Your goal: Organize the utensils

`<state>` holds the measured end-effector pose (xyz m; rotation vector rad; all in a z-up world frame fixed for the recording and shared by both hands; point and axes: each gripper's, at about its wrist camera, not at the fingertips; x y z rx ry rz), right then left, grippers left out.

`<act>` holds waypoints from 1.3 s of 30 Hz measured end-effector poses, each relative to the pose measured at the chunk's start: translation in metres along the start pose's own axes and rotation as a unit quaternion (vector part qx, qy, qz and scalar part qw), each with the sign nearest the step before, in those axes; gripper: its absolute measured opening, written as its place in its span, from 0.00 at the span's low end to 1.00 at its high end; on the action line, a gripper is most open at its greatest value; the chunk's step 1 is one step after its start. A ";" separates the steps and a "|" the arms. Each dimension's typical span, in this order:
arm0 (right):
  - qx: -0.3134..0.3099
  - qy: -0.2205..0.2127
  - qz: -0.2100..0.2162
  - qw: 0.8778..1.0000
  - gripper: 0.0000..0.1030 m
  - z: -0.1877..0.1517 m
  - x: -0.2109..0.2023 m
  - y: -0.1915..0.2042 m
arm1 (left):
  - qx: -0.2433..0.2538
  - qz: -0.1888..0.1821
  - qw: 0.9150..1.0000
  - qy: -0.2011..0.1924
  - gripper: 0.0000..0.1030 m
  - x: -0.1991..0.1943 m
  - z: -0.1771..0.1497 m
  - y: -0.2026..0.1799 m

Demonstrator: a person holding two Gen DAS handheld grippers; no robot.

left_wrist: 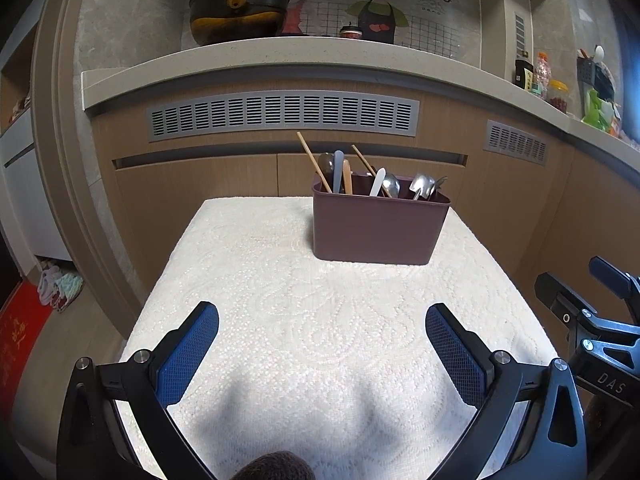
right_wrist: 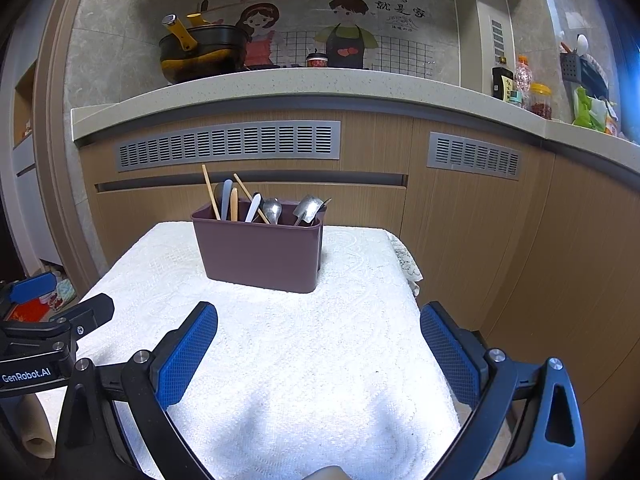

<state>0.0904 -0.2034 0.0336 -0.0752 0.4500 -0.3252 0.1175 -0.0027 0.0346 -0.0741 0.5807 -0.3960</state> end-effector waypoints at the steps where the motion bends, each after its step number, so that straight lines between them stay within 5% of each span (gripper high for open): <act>1: 0.000 0.000 0.001 1.000 0.98 0.000 0.000 0.000 | 0.000 0.000 1.000 0.000 1.00 0.000 0.000 0.000; 39: -0.001 0.004 0.004 1.000 0.99 -0.002 0.001 -0.003 | 0.003 0.001 1.000 0.003 1.00 -0.002 -0.003 -0.002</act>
Point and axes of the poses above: each gripper's, at about its wrist camera, not at the fingertips, and x roughly the way its jaws point, y to its left, z to its top, and after that the axes turned 15 degrees about -z, right-handed
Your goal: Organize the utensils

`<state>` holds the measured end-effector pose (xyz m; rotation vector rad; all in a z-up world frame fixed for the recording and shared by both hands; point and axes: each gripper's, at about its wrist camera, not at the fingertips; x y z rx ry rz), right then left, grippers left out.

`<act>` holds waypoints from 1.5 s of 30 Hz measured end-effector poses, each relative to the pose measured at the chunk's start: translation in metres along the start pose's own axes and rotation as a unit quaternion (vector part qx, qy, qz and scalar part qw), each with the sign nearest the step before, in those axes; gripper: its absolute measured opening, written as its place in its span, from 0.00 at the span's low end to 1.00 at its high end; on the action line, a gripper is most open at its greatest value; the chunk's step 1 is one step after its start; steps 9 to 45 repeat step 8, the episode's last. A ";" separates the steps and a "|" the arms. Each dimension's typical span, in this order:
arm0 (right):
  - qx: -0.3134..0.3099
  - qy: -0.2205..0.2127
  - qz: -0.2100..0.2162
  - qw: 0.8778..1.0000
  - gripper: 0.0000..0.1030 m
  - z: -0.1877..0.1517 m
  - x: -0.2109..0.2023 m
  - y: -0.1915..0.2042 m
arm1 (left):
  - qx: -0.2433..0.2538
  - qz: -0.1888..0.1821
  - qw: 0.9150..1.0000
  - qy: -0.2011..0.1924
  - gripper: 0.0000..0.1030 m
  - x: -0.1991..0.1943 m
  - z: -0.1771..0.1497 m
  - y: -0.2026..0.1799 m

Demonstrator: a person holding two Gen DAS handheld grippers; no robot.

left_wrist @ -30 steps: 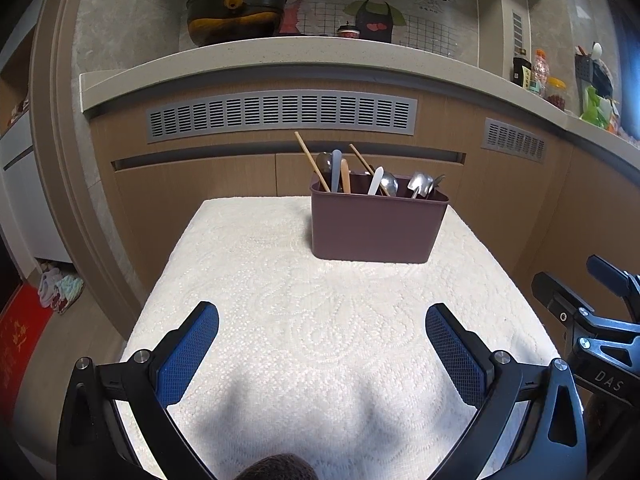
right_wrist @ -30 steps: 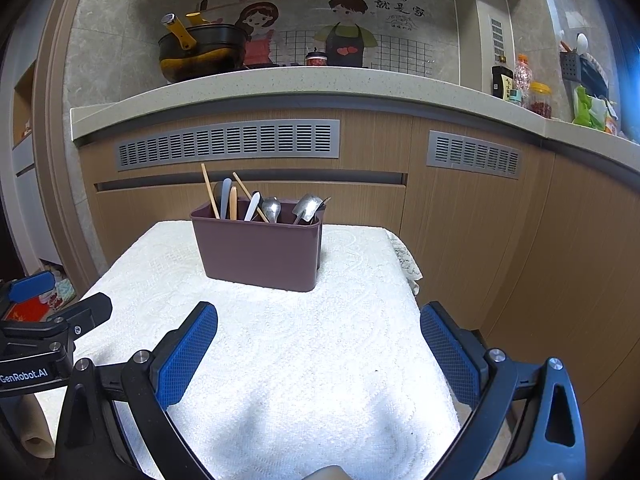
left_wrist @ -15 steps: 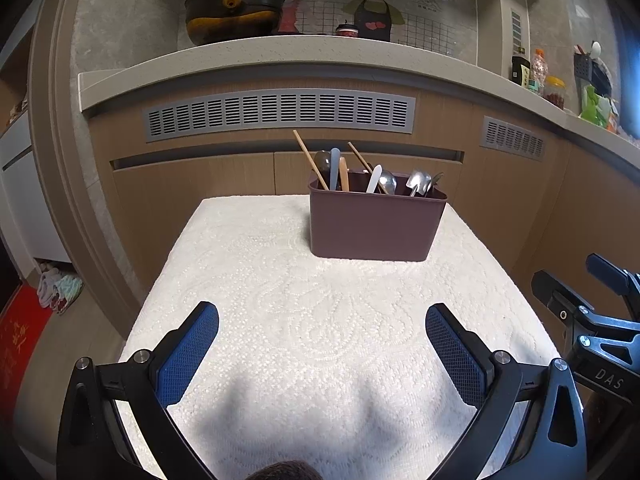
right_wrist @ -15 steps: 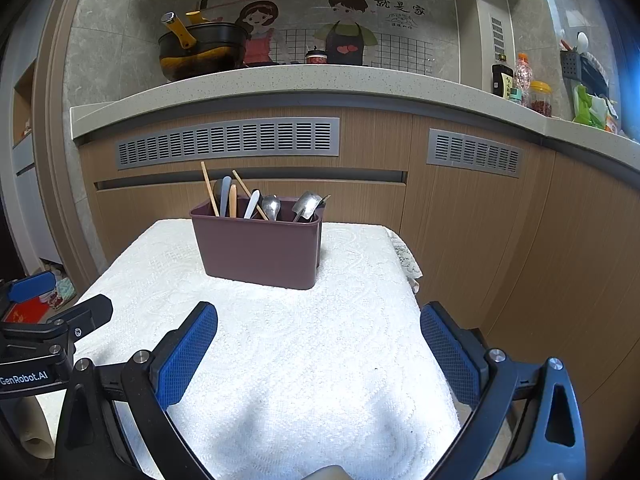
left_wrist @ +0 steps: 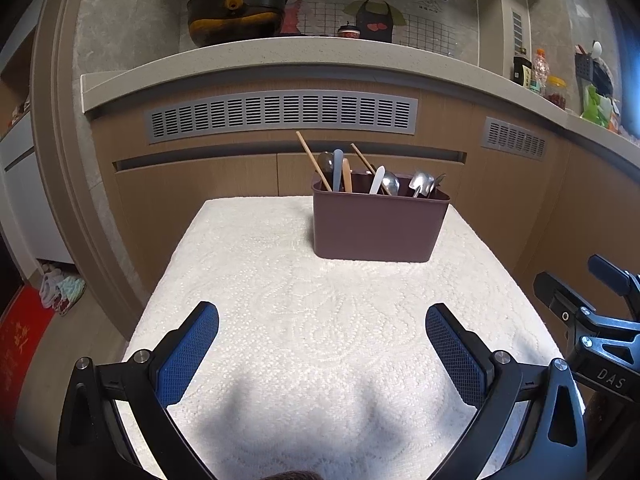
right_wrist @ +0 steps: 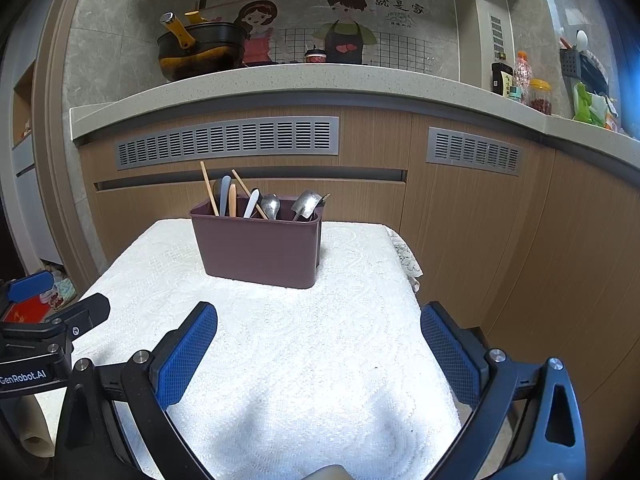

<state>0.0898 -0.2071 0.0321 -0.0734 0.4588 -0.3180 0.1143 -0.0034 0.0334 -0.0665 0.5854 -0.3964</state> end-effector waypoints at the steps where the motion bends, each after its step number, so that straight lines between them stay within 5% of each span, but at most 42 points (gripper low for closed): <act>1: 0.000 0.000 0.000 1.000 0.99 -0.001 0.000 0.000 | -0.001 0.000 1.000 0.000 1.00 0.000 0.000 0.001; 45: 0.000 0.000 -0.001 1.000 0.99 -0.001 0.001 0.000 | -0.005 0.015 1.000 0.000 1.00 0.003 -0.004 0.006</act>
Point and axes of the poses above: each gripper's, at about its wrist camera, not at the fingertips, and x roughly the way its jaws point, y to its left, z to its top, and after that the axes turned 15 degrees about -z, right-handed
